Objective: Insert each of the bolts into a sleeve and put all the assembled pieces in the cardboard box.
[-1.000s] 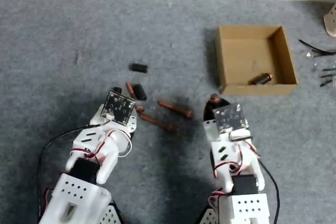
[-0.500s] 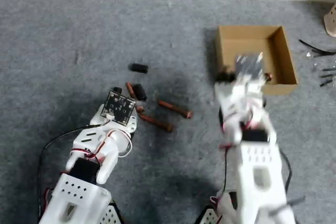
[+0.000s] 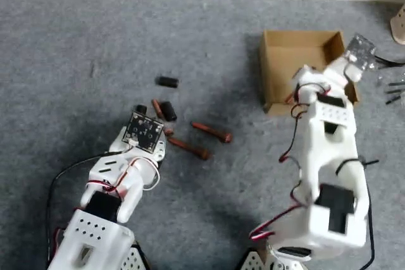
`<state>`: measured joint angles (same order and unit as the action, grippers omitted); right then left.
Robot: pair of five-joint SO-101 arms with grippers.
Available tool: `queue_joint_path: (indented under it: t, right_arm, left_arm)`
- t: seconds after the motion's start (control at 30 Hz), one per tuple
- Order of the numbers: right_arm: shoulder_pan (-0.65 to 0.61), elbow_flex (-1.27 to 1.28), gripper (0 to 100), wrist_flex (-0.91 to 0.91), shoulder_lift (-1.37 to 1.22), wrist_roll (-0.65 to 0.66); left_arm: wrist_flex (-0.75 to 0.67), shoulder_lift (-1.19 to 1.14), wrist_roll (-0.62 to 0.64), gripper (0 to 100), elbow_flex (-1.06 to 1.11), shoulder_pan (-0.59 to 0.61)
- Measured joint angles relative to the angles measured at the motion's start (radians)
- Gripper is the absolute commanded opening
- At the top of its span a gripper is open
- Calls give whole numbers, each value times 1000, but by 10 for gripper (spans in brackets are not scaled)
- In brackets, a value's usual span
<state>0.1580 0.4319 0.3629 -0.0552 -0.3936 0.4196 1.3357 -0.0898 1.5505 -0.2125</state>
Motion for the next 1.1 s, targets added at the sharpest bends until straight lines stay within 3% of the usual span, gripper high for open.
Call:
queue_joint_path:
  t: [0.27, 0.5, 0.83, 1.1]
  right_arm:
    - [0, -49, 8, 0, -110, -35]
    - [0, -51, 149, 0, -110, -35]
    - [0, -52, 149, -2, -107, -35]
    - [-44, 74, 149, 64, 153, -35]
  left_arm:
    - [0, 0, -2, 11, 0, -6]
    - [0, 0, -2, 11, 0, -6]
    - [0, 0, -2, 11, 0, -6]
    - [-23, 0, -2, 11, 12, -6]
